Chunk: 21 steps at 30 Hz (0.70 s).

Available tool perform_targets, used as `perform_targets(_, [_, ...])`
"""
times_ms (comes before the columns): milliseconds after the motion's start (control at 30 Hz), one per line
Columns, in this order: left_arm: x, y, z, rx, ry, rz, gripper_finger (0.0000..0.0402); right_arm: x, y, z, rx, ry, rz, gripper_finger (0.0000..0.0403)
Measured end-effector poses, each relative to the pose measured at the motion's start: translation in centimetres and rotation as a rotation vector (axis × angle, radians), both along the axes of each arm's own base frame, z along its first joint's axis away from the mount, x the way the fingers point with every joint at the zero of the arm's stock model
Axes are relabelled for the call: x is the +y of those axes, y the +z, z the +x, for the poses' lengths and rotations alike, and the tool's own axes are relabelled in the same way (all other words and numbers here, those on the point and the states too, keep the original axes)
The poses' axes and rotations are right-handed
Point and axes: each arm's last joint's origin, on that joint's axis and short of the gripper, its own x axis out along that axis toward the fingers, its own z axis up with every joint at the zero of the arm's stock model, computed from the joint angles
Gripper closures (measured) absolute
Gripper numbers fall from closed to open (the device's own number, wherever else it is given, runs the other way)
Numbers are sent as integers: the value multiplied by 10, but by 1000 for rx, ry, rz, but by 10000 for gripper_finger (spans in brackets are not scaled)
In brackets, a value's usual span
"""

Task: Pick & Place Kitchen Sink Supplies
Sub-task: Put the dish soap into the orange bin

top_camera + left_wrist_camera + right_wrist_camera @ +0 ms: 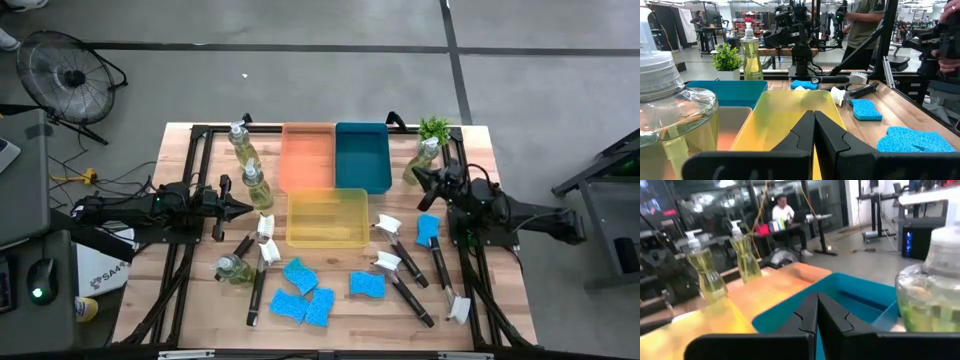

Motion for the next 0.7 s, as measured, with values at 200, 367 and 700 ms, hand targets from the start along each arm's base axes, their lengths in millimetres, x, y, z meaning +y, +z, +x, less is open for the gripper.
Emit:
perform_targets(200, [0, 0, 0, 0, 0, 0, 401, 0, 20, -1, 147, -14, 91, 402])
perform_targets(367, [0, 0, 0, 0, 0, 0, 401, -1, 30, 3, 198, -63, 204, 402])
perform_targets(700, [0, 0, 0, 0, 0, 0, 401, -3, 28, 14, 154, -116, 427, 402])
